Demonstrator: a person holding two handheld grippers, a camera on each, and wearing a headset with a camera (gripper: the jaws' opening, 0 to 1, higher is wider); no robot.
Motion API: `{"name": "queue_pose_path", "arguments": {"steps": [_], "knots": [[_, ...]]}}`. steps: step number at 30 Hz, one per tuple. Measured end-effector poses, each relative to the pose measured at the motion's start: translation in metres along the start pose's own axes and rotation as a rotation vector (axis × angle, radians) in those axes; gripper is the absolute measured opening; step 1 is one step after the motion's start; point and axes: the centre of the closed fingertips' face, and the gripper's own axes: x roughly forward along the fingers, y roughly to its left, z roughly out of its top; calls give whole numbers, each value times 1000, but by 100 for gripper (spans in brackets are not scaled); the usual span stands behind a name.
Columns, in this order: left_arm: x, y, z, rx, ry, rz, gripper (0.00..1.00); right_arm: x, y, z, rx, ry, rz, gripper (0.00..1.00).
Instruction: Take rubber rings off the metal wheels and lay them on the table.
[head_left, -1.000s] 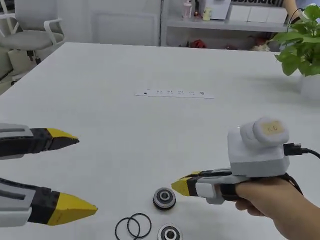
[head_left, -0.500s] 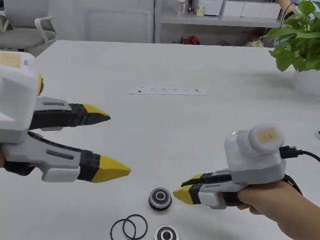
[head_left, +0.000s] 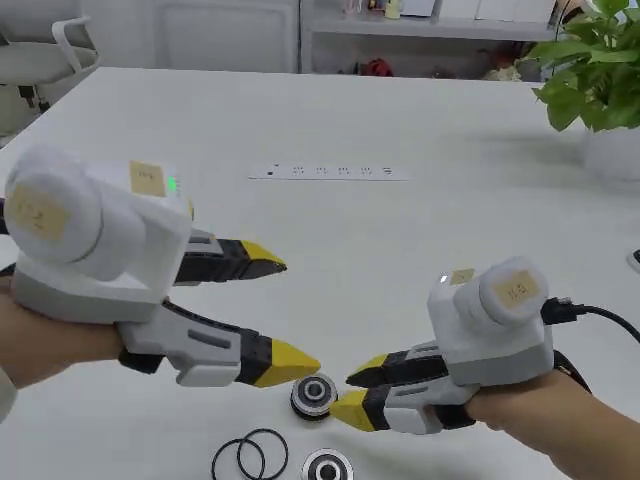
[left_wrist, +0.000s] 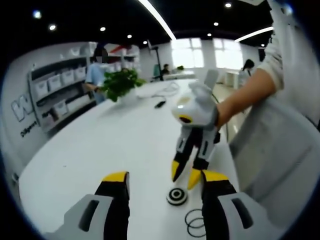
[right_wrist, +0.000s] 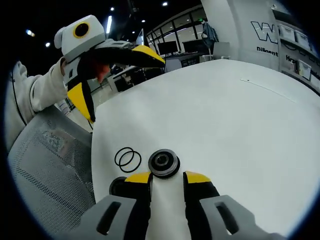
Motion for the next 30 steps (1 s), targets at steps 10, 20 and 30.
{"name": "queue_pose_path", "arguments": {"steps": [10,20,30], "knots": [[27,-5,-32,-49,17,-2,42,7,3,-2,-49,8,7,21],[43,-13,-63,-25,96,-3,26,10,4,-2,-69,9,5,20],[49,-19,-75,-20,134,-20,15,12,4,-2,-86,6,-1,21]]}}
